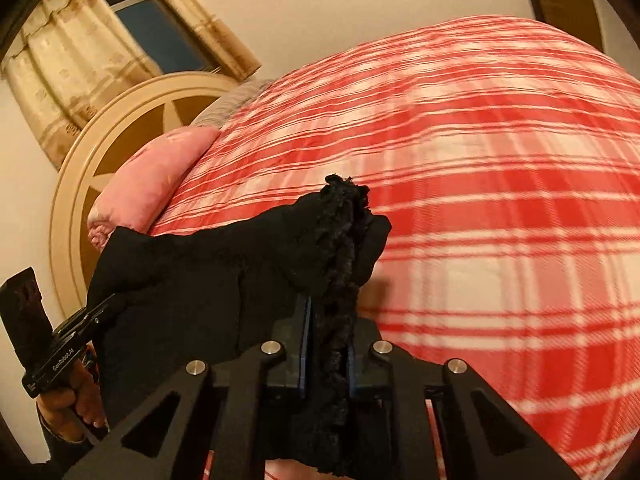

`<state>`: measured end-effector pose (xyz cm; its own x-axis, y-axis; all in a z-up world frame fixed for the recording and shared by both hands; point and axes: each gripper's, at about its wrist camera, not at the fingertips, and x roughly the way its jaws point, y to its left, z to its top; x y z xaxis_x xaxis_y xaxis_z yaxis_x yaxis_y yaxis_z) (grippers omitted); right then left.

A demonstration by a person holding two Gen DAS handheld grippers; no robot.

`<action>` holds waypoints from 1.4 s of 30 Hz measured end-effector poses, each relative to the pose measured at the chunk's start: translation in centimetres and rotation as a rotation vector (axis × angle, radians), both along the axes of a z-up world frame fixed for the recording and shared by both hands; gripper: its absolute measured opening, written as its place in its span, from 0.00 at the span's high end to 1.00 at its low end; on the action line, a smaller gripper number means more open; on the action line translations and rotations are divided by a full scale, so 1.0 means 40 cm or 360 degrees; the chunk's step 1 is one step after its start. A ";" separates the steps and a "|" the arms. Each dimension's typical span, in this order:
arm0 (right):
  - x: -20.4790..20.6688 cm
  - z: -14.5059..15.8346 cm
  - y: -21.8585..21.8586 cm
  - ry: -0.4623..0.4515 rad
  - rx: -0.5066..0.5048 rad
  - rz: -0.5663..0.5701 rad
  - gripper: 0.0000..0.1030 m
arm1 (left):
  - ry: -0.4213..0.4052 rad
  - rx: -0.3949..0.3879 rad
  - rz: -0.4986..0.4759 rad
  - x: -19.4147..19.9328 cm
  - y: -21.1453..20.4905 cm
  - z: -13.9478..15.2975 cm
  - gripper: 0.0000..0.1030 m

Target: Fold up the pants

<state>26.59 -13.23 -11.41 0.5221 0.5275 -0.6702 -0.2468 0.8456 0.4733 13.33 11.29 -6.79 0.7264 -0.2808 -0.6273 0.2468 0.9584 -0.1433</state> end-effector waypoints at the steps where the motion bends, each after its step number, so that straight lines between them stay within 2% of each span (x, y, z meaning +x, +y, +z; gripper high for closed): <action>1: 0.011 0.003 0.024 0.0000 0.0005 0.0025 0.87 | -0.0002 0.0001 0.0025 0.001 0.019 0.000 0.91; 10: 0.102 0.034 0.251 -0.0034 0.0016 0.0246 0.87 | 0.0000 0.0038 0.0244 -0.003 0.180 -0.001 0.91; 17: 0.147 0.044 0.380 -0.0045 0.0002 0.0360 0.87 | 0.0012 0.0047 0.0353 -0.003 0.265 -0.018 0.91; 28: 0.194 0.012 0.476 -0.0011 -0.0028 0.0447 0.87 | 0.0081 0.0026 0.0437 0.007 0.355 -0.063 0.91; 42: 0.229 -0.043 0.487 0.0037 -0.0051 0.0457 0.87 | 0.0169 0.0006 0.0451 0.033 0.382 -0.132 0.90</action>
<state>35.77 6.25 -13.12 0.3388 0.6297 -0.6991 -0.4677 0.7574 0.4556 14.65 26.55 -12.08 0.7057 -0.0738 -0.7047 -0.0469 0.9875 -0.1503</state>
